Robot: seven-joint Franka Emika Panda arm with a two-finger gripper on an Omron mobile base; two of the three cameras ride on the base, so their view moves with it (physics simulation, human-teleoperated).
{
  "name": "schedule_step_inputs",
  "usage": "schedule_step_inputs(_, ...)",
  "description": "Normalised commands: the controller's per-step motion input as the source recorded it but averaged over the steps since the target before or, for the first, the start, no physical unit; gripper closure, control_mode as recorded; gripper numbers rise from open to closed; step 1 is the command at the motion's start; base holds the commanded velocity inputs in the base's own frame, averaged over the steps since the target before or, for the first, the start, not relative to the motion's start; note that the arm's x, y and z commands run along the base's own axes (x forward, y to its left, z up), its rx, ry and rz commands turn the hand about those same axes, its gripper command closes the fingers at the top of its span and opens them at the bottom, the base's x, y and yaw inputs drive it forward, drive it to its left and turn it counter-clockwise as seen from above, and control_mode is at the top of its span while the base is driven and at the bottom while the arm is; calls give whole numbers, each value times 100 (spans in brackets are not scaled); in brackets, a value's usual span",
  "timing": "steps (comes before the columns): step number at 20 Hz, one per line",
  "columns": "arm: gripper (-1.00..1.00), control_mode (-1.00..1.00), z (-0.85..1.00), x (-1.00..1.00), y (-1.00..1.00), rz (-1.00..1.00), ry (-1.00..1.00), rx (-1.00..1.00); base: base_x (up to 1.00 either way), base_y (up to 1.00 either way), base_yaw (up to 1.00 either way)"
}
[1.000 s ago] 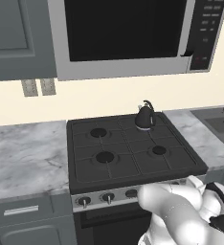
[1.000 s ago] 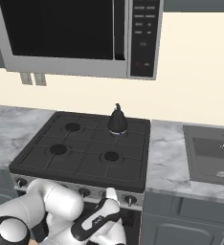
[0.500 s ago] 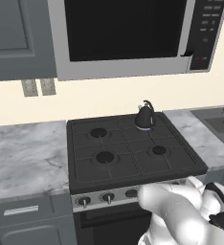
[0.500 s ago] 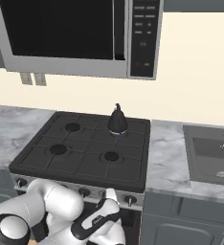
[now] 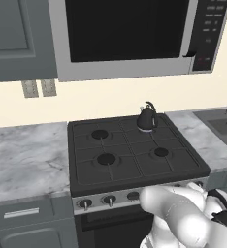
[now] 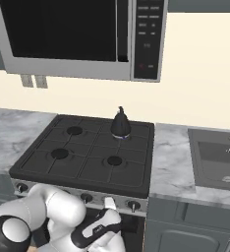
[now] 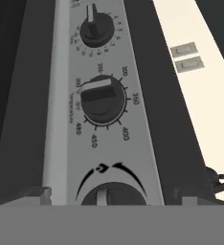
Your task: Turn off the rear right burner of the stove.
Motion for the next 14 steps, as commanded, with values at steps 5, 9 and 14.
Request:
schedule_step_inputs(5,-100,-100,1,23,1,0,0,0,0,0,0)
schedule_step_inputs(9,-100,-100,6,18,-16,-3,4,0,0,0,0)
schedule_step_inputs(14,-100,-100,2,18,-10,-2,5,0,0,0,0)
